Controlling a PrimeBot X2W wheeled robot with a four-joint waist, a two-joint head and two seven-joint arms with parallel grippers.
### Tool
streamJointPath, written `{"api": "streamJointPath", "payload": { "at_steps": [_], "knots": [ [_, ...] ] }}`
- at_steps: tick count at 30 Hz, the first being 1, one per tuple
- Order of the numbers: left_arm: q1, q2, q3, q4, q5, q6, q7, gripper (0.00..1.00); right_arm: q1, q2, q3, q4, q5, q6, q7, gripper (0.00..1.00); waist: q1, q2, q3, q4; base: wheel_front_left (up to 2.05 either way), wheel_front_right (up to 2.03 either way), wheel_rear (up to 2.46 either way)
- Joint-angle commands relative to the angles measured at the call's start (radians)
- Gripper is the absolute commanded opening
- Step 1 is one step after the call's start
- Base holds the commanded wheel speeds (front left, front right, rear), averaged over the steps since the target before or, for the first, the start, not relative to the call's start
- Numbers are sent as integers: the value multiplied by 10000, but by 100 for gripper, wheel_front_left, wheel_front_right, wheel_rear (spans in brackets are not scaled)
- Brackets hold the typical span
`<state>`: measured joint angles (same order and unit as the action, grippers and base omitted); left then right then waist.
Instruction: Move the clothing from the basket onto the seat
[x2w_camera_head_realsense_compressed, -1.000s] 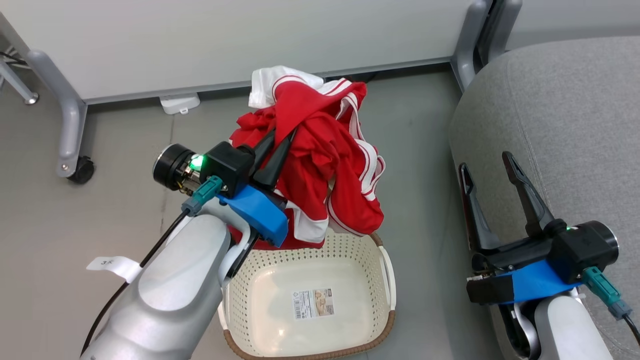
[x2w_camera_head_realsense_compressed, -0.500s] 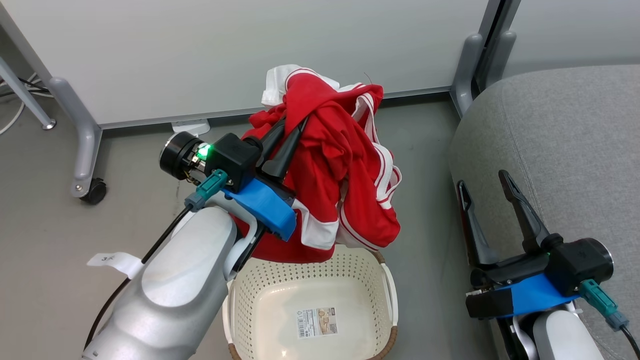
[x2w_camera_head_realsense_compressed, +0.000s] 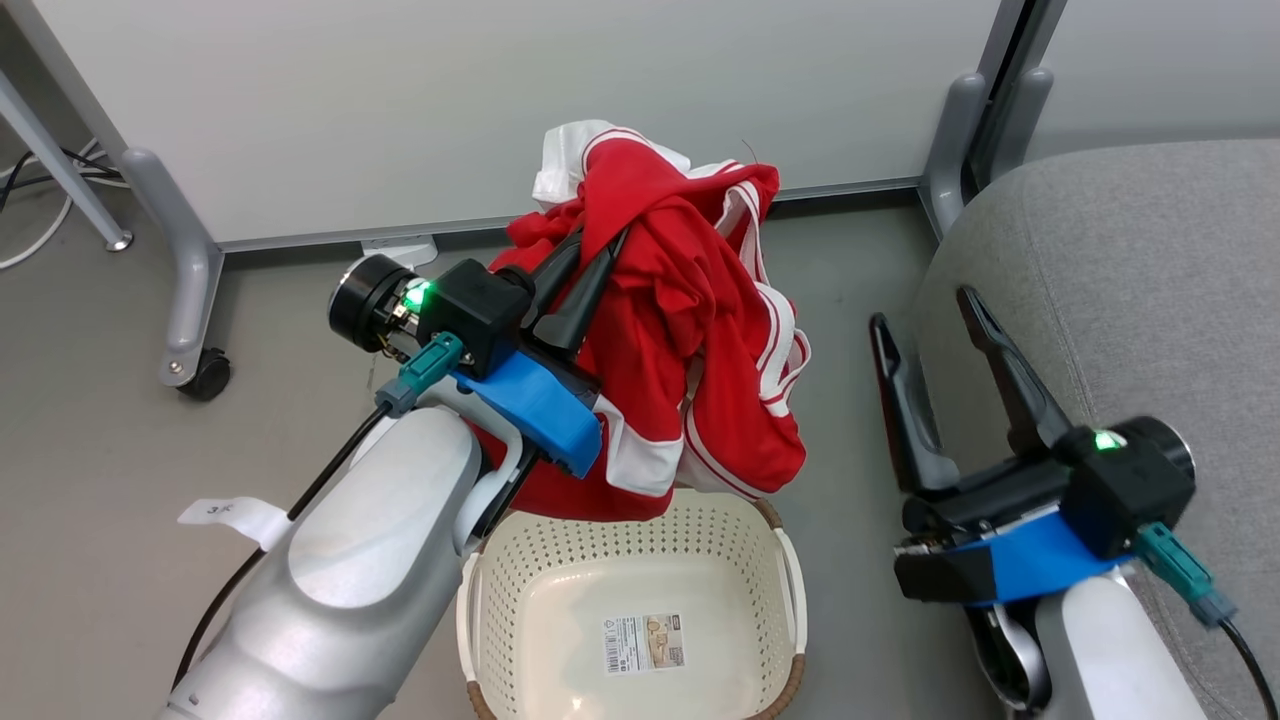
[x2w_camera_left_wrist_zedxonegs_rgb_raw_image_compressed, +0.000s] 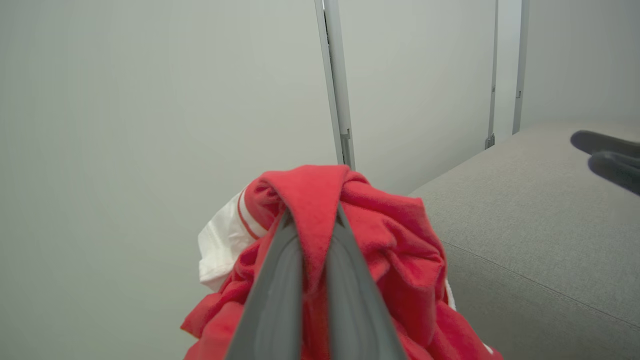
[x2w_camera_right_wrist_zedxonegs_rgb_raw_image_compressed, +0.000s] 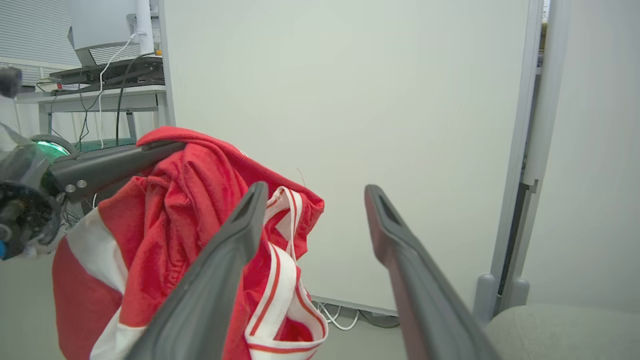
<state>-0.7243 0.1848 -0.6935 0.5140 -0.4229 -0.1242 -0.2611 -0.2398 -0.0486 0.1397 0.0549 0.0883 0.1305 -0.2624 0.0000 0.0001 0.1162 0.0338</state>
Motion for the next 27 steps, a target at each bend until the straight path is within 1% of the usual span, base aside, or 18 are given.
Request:
{"api": "streamJointPath", "payload": {
  "at_steps": [1, 8, 17, 27],
  "knots": [
    [-158, -4, -4, -48, -55, -65, -18, 0, -234, -32, 125, -5, -66, 5, -38, 100, 0, -1, 15, 23, 0, 0, 0],
    [-261, -146, -134, -44, -48, -69, -26, 0, -1211, -34, 1043, 453, 32, 5, -38, 100, 0, -1, 115, 201, 0, 0, 0],
    [-516, -390, -344, -66, 10, -76, -40, 0, -2245, -34, 2151, 1647, 138, 5, -37, 100, 0, -1, 319, 416, 0, 0, 0],
    [-712, -620, -550, -65, 41, -84, -50, 0, -2931, -34, 2396, 2844, 150, 5, -37, 100, 0, -1, 467, 637, 0, 0, 0]
  ]
}}
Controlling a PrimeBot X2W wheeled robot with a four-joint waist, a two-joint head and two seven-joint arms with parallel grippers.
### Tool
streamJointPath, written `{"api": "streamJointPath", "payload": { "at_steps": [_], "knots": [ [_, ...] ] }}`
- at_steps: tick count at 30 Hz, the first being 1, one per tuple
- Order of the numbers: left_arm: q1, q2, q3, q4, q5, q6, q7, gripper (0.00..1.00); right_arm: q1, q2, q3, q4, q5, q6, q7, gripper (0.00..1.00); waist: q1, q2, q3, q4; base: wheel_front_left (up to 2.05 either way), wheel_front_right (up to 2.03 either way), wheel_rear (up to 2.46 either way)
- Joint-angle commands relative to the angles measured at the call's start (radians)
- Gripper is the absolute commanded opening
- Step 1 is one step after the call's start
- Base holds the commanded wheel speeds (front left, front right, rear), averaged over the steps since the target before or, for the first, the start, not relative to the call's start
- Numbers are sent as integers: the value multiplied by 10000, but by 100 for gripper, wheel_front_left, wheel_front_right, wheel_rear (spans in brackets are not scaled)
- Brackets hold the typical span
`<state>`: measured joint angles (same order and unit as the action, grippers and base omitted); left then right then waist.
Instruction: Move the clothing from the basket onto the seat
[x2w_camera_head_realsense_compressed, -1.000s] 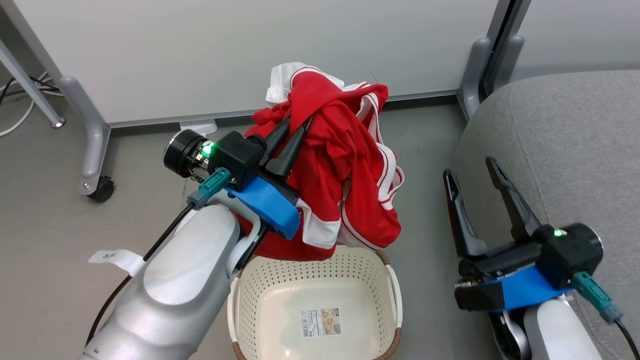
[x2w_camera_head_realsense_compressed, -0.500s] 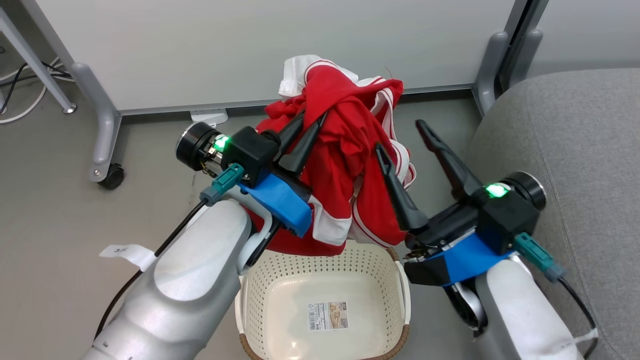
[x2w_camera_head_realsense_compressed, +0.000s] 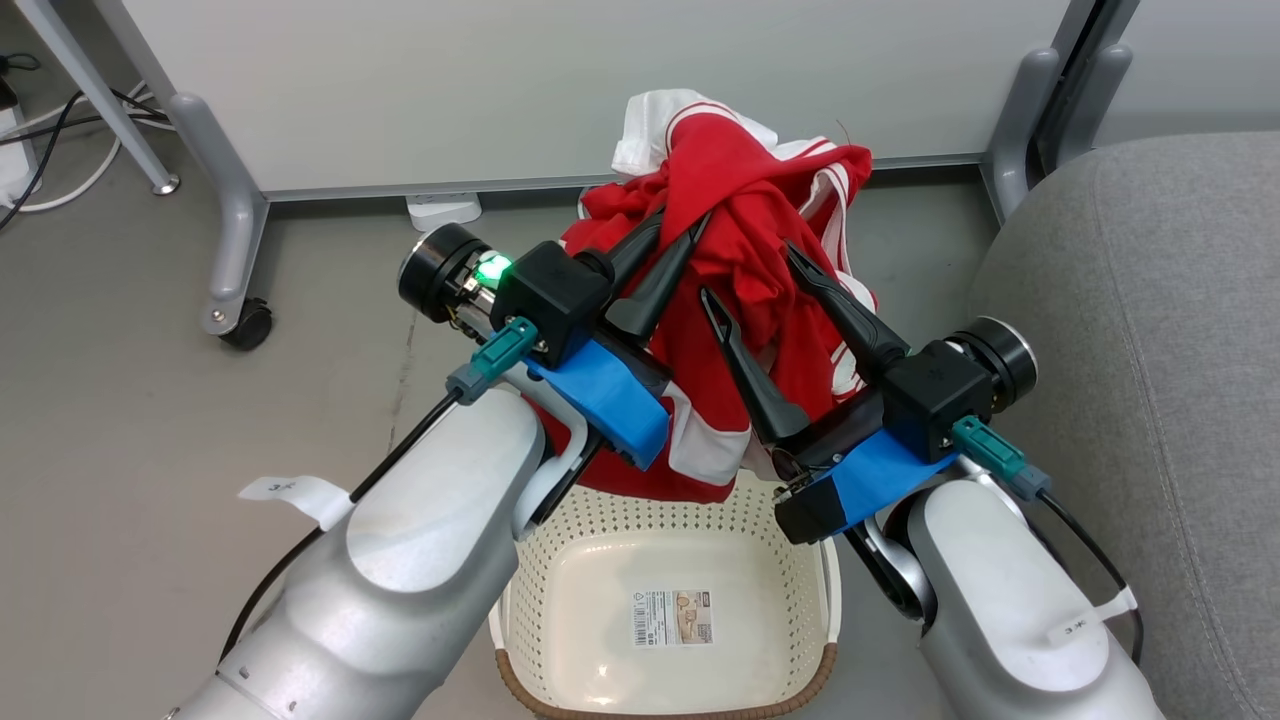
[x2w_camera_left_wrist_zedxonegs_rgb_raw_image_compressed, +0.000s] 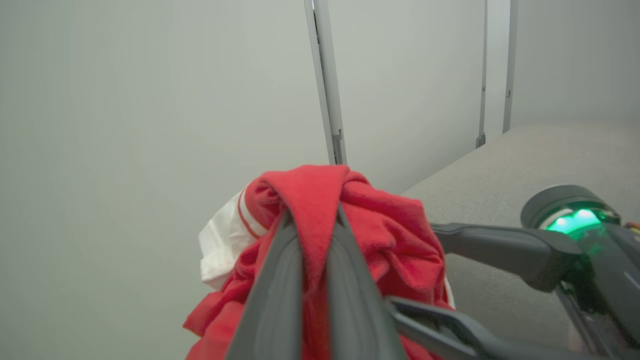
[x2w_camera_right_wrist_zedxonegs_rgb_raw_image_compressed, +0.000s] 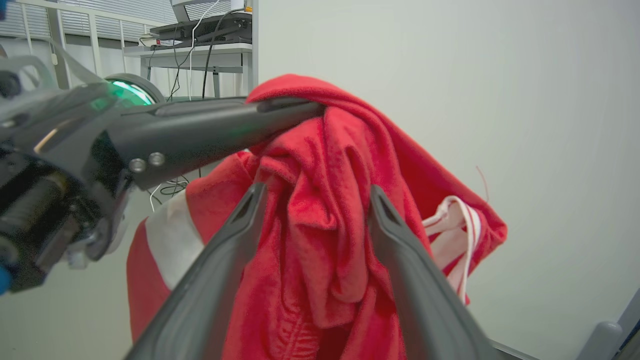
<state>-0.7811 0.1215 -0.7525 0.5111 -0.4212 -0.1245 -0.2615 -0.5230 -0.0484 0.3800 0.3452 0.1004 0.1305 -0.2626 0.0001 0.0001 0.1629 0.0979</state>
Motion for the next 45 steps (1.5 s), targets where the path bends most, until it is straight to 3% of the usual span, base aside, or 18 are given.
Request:
{"api": "streamJointPath", "payload": {
  "at_steps": [1, 19, 20, 21, 45],
  "knots": [
    [-162, -16, 26, -37, 24, -82, -47, 0, -134, -36, 9, 43, -24, 5, -35, 100, -1, -1, 4, 10, 0, 0, 0],
    [-337, -478, -181, -359, -49, -81, -53, 0, -673, -33, 287, 1490, -171, 5, -32, 100, -1, -1, -10, 414, 0, 0, 0],
    [-331, -491, -179, -388, -49, -82, -53, 0, -744, -31, 322, 1560, -112, 5, -33, 45, -1, -1, -19, 429, 0, 0, 0],
    [-320, -506, -178, -401, -49, -82, -53, 0, -783, -30, 376, 1618, 9, 5, -32, 0, -1, -1, -34, 441, 0, 0, 0],
    [45, -521, -8, -324, 158, -88, -51, 0, -778, -31, 528, 1570, 543, 5, -35, 0, -1, -1, -191, 329, 0, 0, 0]
  ]
}}
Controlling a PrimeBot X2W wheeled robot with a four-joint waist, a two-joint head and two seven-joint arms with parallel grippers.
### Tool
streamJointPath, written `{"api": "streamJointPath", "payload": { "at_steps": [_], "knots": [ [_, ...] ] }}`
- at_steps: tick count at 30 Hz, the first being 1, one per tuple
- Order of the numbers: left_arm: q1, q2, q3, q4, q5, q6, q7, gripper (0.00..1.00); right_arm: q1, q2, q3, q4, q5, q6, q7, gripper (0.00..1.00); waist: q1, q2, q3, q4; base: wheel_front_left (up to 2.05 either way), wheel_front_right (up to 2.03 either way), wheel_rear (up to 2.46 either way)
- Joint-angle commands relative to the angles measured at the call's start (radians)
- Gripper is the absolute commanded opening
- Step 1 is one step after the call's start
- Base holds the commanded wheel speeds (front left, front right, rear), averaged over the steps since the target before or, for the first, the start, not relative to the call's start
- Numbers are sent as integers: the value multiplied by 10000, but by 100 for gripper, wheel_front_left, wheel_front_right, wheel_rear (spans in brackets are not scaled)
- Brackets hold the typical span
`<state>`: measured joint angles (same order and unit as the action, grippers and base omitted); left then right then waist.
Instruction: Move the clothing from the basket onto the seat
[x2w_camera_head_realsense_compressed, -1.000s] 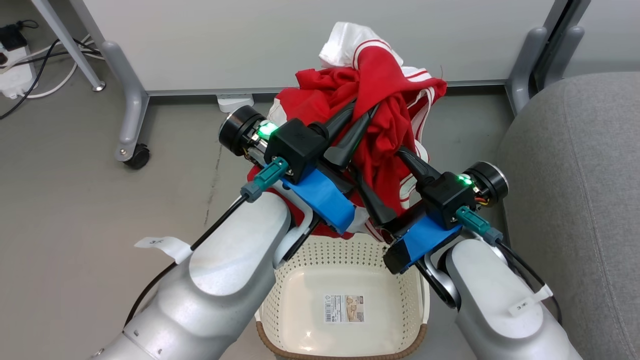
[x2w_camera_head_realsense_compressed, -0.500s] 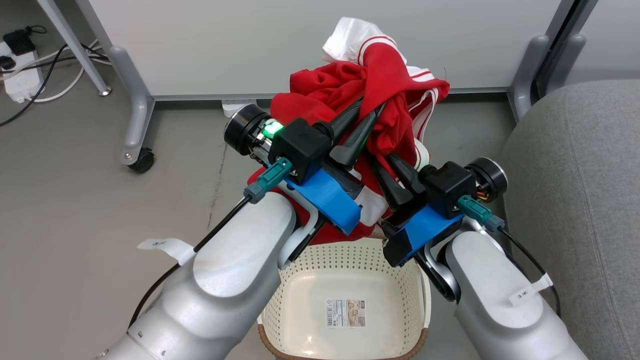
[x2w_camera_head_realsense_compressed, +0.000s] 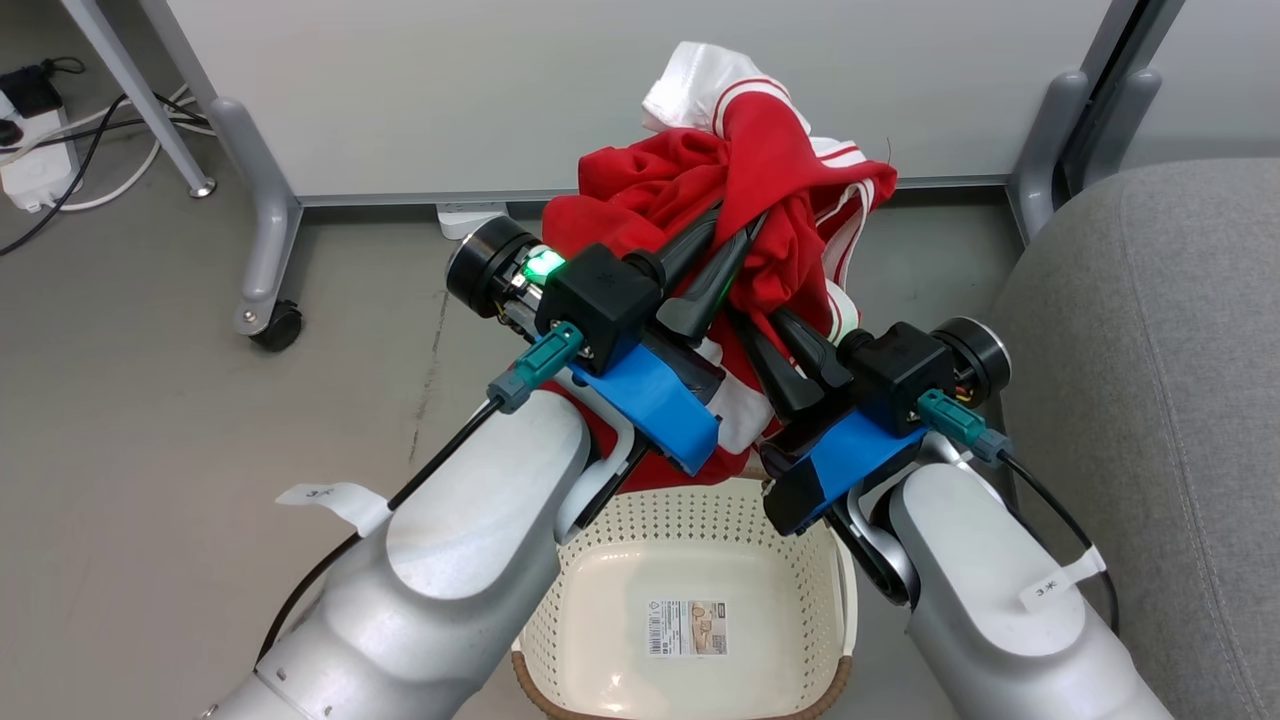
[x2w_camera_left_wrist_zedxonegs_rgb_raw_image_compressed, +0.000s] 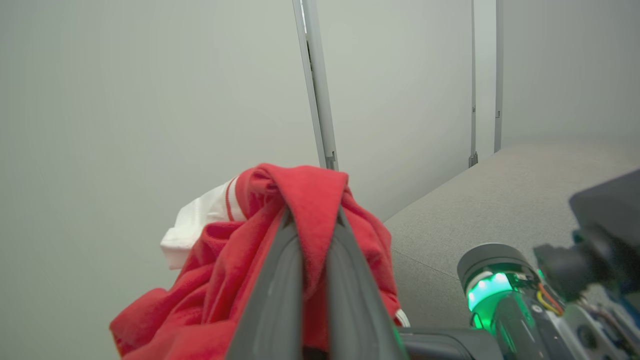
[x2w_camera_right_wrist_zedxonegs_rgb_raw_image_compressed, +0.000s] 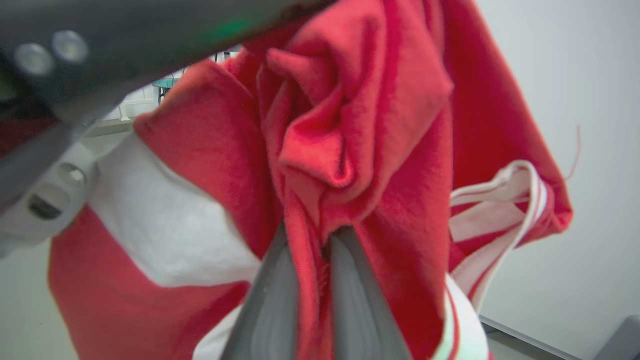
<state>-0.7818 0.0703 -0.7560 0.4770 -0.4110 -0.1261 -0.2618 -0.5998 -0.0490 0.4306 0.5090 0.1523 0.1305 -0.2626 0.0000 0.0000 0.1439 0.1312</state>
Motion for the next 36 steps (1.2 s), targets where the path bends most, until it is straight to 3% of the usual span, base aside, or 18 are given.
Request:
{"api": "streamJointPath", "payload": {
  "at_steps": [1, 4, 5, 6, 7, 36],
  "knots": [
    [57, -9, 18, 20, 64, -73, -47, 0, 0, -26, 28, -70, 49, 5, -35, 0, 0, 0, -3, -7, 0, 0, 0],
    [73, -9, 9, 45, 72, -44, -47, 0, 33, -26, 40, -82, 91, 5, -35, 0, 0, 0, -8, -16, 0, 0, 0],
    [83, -11, 9, 75, 68, -44, -46, 11, 45, -26, 45, -95, 93, 5, -35, 0, 0, 0, -12, -17, 0, 0, 0],
    [98, -11, 8, 119, 54, -44, -40, 80, 55, -26, 51, -106, 118, 5, -36, 0, 0, 0, -15, -18, 0, 0, 0],
    [100, -14, 10, 140, 42, -45, -38, 100, 62, -26, 60, -122, 137, 5, -36, 0, 0, 0, -14, -23, 0, 0, 0],
    [144, 57, 432, -106, 509, 22, -38, 100, 102, -26, -414, -301, 68, 5, -38, 0, 0, 0, 321, -388, 0, 0, 0]
  ]
}}
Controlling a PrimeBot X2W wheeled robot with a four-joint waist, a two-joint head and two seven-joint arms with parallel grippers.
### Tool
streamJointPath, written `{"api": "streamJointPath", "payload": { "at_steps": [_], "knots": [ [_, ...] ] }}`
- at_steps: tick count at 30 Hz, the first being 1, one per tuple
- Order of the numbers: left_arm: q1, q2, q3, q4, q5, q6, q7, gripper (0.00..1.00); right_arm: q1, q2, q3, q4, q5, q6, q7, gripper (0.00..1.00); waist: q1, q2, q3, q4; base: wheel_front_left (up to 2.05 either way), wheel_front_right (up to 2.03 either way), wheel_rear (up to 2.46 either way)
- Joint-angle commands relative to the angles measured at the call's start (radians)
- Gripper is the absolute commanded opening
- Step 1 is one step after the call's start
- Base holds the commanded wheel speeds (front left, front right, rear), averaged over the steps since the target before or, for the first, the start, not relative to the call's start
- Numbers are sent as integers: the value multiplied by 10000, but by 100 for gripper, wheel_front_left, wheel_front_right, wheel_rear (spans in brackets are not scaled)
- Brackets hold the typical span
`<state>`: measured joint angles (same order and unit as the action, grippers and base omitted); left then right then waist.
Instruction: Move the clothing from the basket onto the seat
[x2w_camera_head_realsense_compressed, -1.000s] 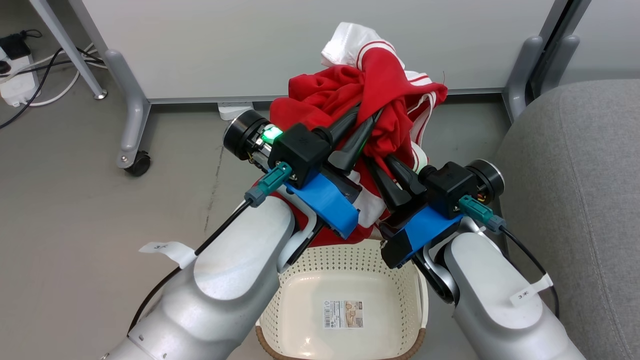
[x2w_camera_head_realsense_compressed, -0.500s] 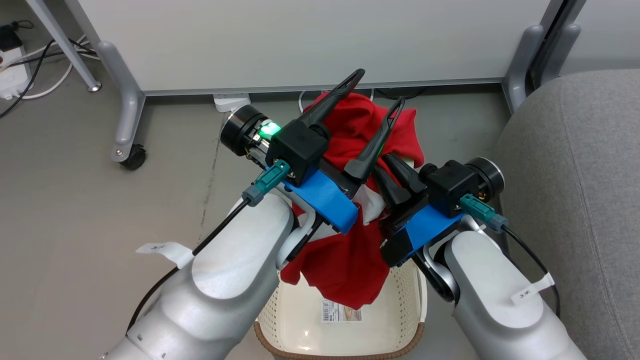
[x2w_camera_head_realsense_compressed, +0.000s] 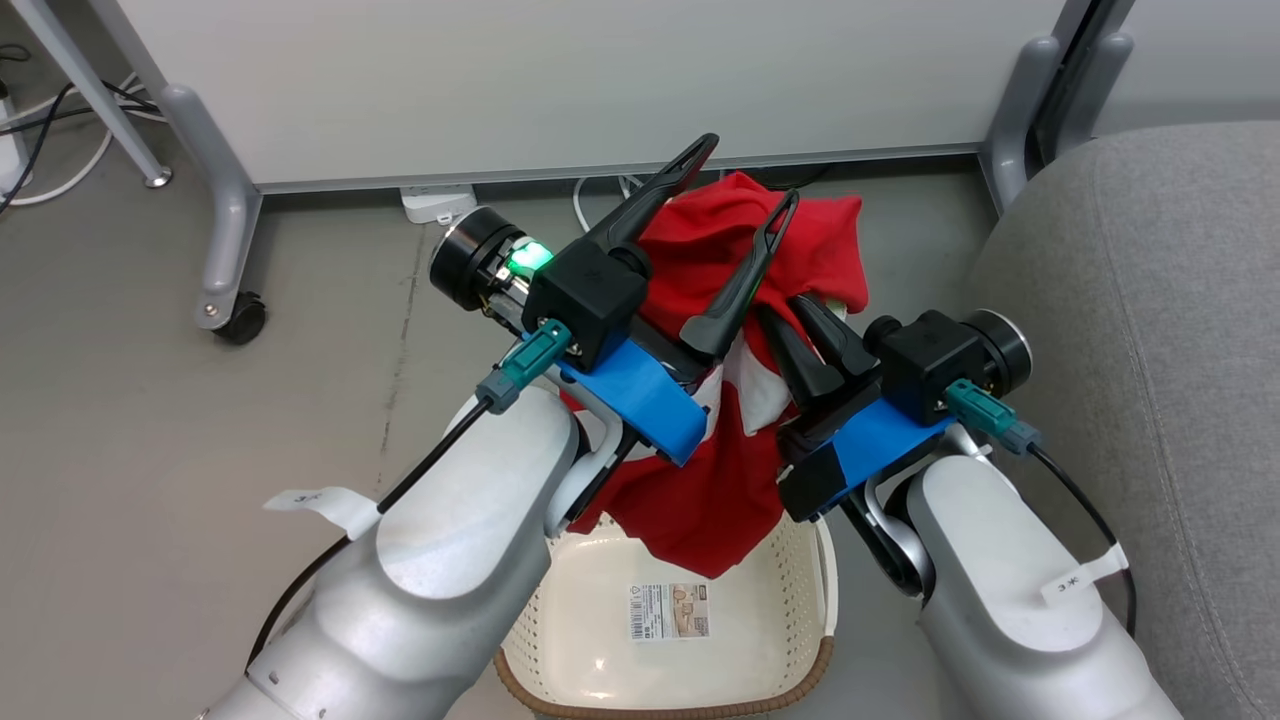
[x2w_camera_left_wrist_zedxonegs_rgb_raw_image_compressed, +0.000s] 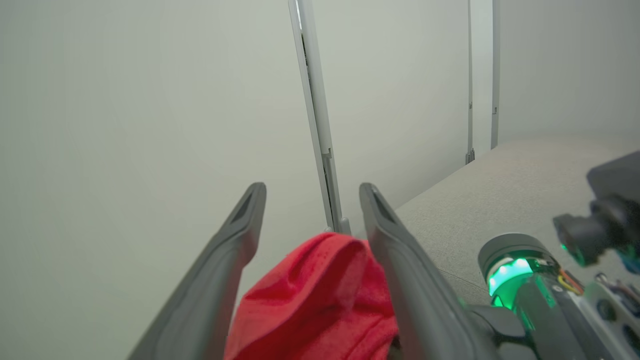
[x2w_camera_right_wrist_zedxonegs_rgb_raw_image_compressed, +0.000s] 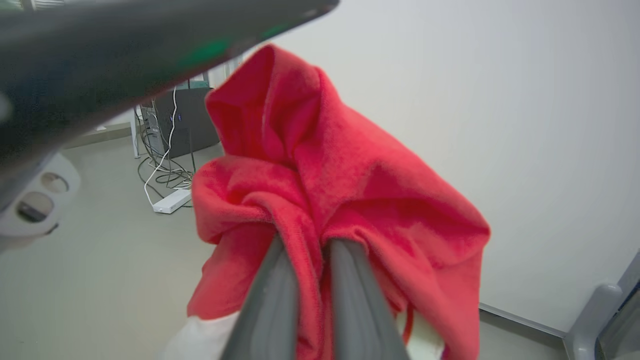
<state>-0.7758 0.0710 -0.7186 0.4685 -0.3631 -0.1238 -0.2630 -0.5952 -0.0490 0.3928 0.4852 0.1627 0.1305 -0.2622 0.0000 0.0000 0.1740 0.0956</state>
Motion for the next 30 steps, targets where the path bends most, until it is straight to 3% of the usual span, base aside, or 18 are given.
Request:
{"api": "streamJointPath", "payload": {
  "at_steps": [1, 13, 30],
  "knots": [
    [86, 57, 78, -28, 33, 2, -27, 100, 84, -26, -83, -77, -60, 5, -42, 0, 0, 0, 35, -72, 0, 0, 0],
    [151, 162, 108, -107, 181, 24, -27, 100, 520, -26, -1129, -510, -644, 5, -43, 0, 0, 0, 321, -758, 0, 0, 0],
    [66, 402, -116, 35, 239, -26, -27, 100, 1373, -20, -2791, -1638, -1456, 5, -43, 0, 0, 0, 695, -2227, 0, 0, 0]
  ]
}}
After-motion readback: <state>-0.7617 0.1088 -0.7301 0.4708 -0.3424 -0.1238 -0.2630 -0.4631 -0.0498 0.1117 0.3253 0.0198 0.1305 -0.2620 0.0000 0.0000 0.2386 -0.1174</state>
